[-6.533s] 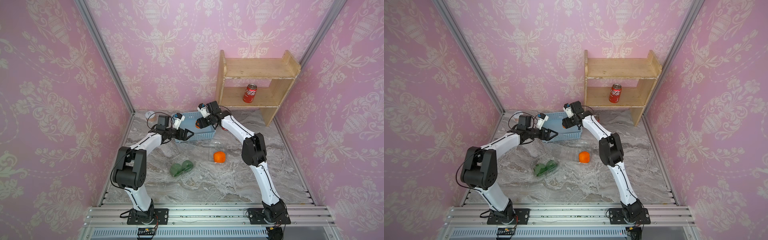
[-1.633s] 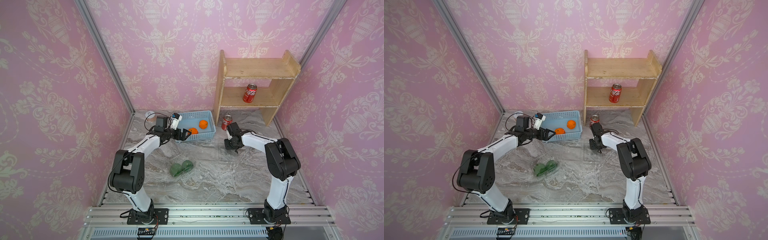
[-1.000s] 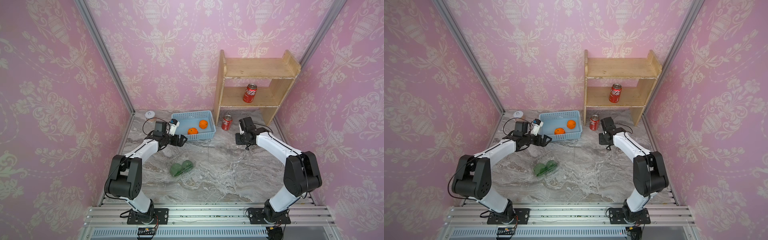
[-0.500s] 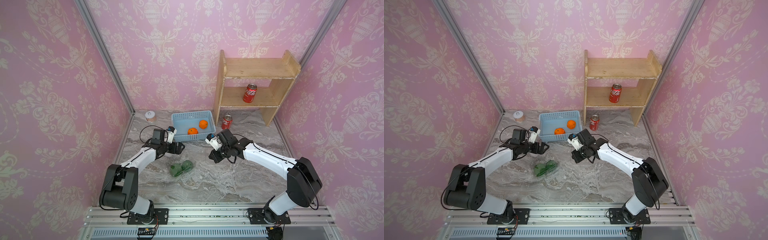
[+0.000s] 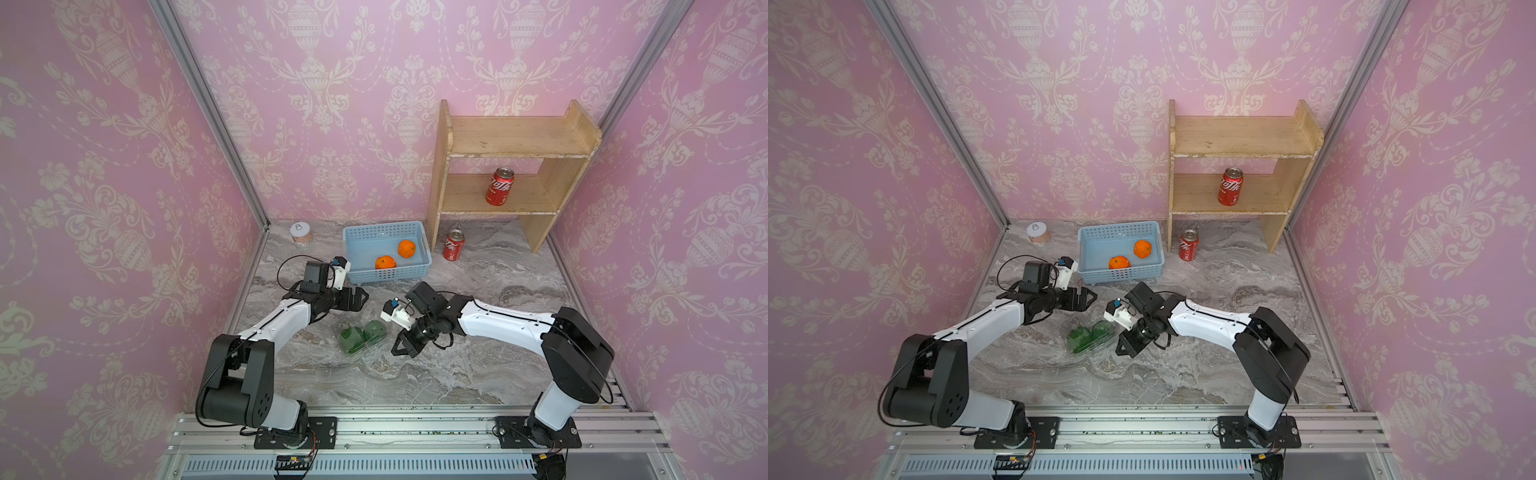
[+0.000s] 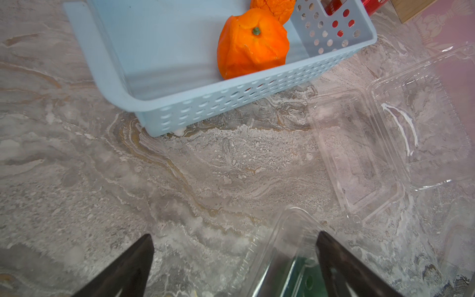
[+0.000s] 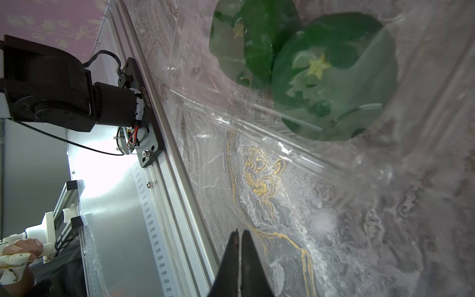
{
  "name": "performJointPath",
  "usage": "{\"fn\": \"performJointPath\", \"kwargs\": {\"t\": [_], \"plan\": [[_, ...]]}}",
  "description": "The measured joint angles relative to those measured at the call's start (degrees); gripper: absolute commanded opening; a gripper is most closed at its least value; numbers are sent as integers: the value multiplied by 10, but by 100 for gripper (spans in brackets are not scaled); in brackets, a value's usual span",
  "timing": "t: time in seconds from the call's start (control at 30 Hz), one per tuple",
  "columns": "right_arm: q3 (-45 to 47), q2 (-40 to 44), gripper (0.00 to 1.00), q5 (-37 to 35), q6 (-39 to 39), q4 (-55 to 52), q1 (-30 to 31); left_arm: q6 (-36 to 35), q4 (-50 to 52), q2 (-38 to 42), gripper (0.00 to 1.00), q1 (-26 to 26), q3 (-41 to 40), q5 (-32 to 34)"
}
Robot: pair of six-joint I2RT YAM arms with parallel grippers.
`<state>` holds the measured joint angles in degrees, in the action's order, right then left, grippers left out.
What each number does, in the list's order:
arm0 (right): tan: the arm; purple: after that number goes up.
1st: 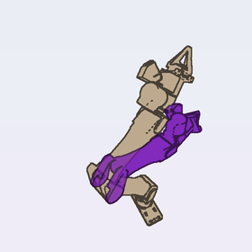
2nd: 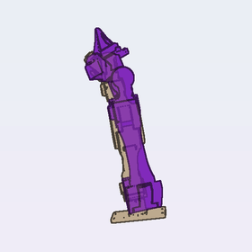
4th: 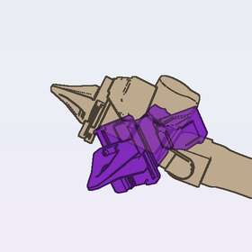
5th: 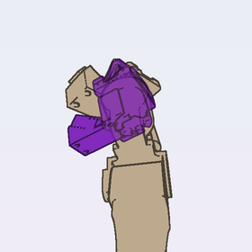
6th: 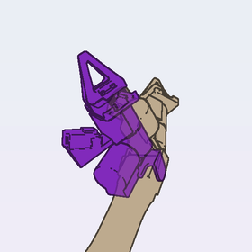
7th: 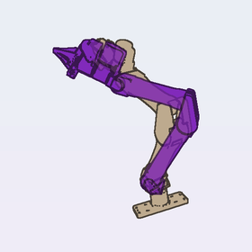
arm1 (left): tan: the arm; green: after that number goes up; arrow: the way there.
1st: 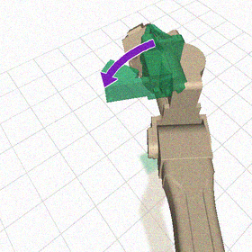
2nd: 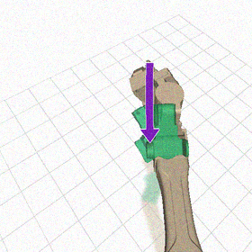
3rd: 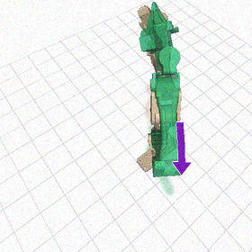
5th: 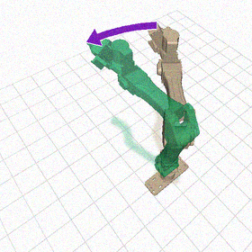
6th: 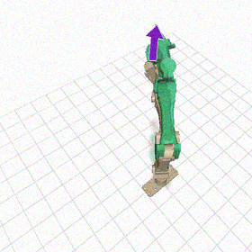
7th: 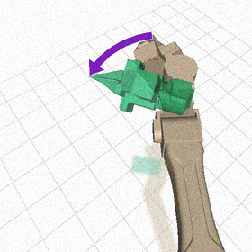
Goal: Take oranges out of containers
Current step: Adjust the packing box at the center of the board, then open the packing box at the center of the board.
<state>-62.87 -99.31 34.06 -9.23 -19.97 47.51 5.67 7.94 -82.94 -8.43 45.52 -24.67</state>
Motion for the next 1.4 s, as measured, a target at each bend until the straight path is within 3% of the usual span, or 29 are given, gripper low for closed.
{"fn": "performJointPath", "kwargs": {"t": [0.4,0.67,0.83,1.1,1.4], "plan": [[-2,-104,6,1,-86,172,-51,0,11,38,99,0,0,58],[-90,-168,6,39,-135,255,-118,0,26,54,99,7,0,105],[-140,-163,6,56,-129,255,-151,0,49,54,99,12,0,124],[-115,-97,5,73,-79,175,-187,24,75,55,99,15,-4,126],[-34,-70,1,95,-79,168,-136,59,73,56,99,15,-48,54]]}}
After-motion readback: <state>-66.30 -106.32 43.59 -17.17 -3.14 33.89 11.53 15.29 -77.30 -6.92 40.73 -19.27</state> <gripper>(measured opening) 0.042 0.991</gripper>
